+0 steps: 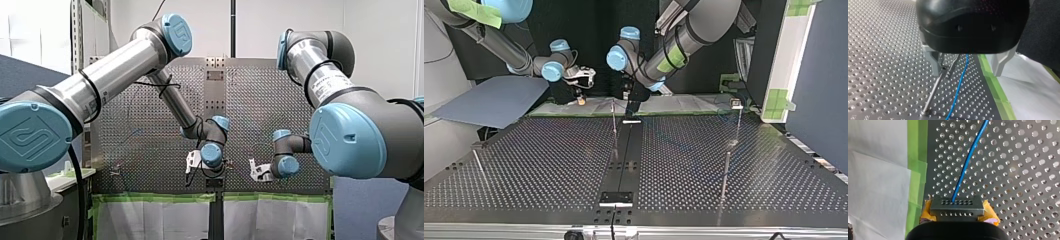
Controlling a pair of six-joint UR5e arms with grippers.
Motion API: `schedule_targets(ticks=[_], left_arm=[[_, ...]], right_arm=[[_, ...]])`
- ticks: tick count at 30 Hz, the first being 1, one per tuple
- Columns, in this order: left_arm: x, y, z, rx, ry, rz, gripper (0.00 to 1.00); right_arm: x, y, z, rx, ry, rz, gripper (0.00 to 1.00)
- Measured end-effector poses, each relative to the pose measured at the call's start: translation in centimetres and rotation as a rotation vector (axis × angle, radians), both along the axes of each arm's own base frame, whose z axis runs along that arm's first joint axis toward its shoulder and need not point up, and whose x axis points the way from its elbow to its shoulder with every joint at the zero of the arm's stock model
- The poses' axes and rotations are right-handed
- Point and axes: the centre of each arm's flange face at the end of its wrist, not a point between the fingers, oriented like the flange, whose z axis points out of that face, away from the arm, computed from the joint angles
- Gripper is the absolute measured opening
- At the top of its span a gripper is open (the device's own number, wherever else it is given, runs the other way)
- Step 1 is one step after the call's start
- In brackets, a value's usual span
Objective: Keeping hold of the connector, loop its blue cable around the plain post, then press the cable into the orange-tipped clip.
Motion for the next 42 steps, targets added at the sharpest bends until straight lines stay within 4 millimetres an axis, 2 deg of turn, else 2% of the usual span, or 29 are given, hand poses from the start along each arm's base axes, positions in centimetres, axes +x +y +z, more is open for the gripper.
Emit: schedule_targets(ticks=[10, 22, 35, 42], left_arm=[[0.4, 0.3, 0.0, -0.021, 0.003, 0.015, 1.00], [0.9, 0.8, -0.1, -0.026, 0.005, 0.025, 1.00], [1.3, 1.3, 0.0, -0.041, 0.006, 0.046, 1.00], [1.8, 1.8, -0.1, -0.050, 0.008, 0.060, 1.00]], right_arm=[[0.0, 2.2, -0.5, 0.019, 0.054, 0.038, 0.00], [-0.8, 4.3, 2.6, -0.034, 0.000, 0.022, 0.00], [-1.6, 7.3, 1.5, -0.018, 0.004, 0.022, 0.00], [-1.8, 7.7, 1.3, -0.041, -0.003, 0.022, 0.00]])
